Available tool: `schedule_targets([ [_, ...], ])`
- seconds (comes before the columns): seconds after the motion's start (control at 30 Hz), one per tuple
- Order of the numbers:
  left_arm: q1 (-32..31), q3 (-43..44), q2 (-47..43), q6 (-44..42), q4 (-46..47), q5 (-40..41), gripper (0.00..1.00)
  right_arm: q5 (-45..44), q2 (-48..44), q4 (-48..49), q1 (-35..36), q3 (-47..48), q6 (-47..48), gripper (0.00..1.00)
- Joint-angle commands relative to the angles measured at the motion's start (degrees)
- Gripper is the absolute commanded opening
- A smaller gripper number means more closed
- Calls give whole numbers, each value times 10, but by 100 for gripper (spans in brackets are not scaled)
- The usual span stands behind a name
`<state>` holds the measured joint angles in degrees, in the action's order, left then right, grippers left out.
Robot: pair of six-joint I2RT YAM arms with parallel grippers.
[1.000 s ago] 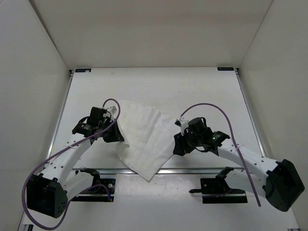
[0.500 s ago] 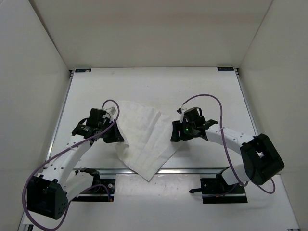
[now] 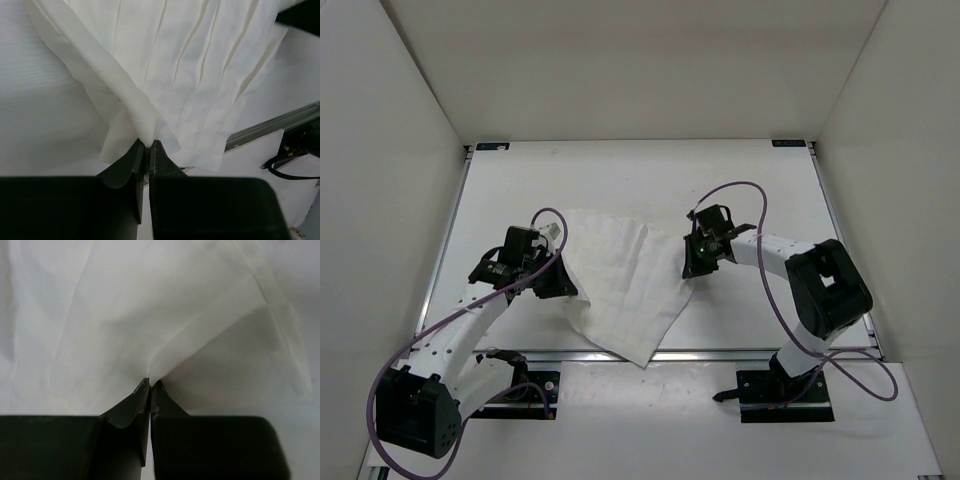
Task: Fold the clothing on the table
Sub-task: Fold the skirt
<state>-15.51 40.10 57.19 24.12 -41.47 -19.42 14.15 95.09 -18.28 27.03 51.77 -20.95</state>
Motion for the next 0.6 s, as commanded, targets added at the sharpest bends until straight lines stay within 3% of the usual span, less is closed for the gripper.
schedule_targets([
  [0.0,-7,-13,-16,9,20,-19,0,-25,39,-15,-34,89,36,0],
  [0.17,-25,-24,-19,25,38,-26,0,-4,126,-51,-82,234,78,2],
  [0.2,-25,-29,-18,30,43,-28,0,3,143,-54,-90,270,85,7],
  [0.23,-27,-38,-18,32,48,-32,0,4,156,-63,-95,302,90,19],
  [0.3,-30,-41,-16,39,58,-33,0,-1,162,-88,-96,339,98,25],
  [0.37,-31,-48,-11,37,64,-36,0,-8,130,-88,-89,339,96,32],
  [0.43,-29,-56,-8,42,71,-34,0,-22,85,-89,-69,301,91,45],
  [0.57,-40,-67,-11,51,85,-39,0,-19,-3,-128,-46,192,58,48],
])
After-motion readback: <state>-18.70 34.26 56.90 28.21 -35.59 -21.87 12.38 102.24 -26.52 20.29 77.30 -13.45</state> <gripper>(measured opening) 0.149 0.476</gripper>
